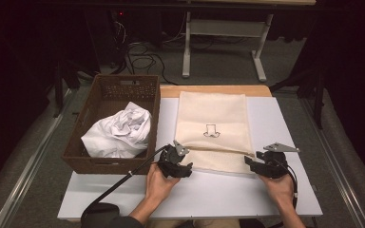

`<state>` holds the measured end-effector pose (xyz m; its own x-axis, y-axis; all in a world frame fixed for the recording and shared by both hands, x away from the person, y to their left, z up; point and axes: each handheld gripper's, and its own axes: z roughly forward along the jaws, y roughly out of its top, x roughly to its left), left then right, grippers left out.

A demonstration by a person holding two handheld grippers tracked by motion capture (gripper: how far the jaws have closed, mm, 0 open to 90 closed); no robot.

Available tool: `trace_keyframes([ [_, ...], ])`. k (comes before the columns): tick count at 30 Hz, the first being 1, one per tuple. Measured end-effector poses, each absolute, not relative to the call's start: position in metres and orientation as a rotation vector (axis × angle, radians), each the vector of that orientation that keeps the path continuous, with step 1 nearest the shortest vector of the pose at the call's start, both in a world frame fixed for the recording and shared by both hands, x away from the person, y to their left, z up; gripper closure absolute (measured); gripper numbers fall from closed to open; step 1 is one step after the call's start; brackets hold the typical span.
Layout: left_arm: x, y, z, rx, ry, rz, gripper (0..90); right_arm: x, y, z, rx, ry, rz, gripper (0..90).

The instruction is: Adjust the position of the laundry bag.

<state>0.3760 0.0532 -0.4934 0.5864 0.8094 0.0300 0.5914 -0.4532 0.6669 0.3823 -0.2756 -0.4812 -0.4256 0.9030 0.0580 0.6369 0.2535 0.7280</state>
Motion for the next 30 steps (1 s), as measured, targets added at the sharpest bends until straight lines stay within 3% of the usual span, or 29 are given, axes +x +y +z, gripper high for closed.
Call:
trace_keyframes([
  [6, 0.381, 0.053, -0.500, 2.210, 1.137, 0.461, 33.1, 0.385, -0.277, -0.486, 1.439, 2.164, 0.936, 43.8],
  [13, 0.384, 0.054, -0.503, 2.225, 1.150, 0.440, 38.3, 0.388, -0.274, -0.493, 1.435, 2.207, 0.871, 51.5],
  [19, 0.386, 0.058, -0.504, 2.233, 1.145, 0.433, 53.6, 0.389, -0.277, -0.495, 1.439, 2.228, 0.848, 60.2],
  [22, 0.386, 0.058, -0.504, 2.235, 1.135, 0.413, 66.9, 0.389, -0.279, -0.495, 1.426, 2.247, 0.845, 65.5],
  [24, 0.386, 0.059, -0.504, 2.236, 1.128, 0.402, 69.4, 0.389, -0.279, -0.495, 1.419, 2.250, 0.840, 67.1],
  [25, 0.386, 0.059, -0.504, 2.236, 1.116, 0.383, 76.8, 0.389, -0.279, -0.495, 1.410, 2.263, 0.839, 71.1],
  [30, 0.385, 0.061, -0.501, 2.239, 1.105, 0.362, 84.4, 0.389, -0.279, -0.494, 1.394, 2.281, 0.841, 76.4],
])
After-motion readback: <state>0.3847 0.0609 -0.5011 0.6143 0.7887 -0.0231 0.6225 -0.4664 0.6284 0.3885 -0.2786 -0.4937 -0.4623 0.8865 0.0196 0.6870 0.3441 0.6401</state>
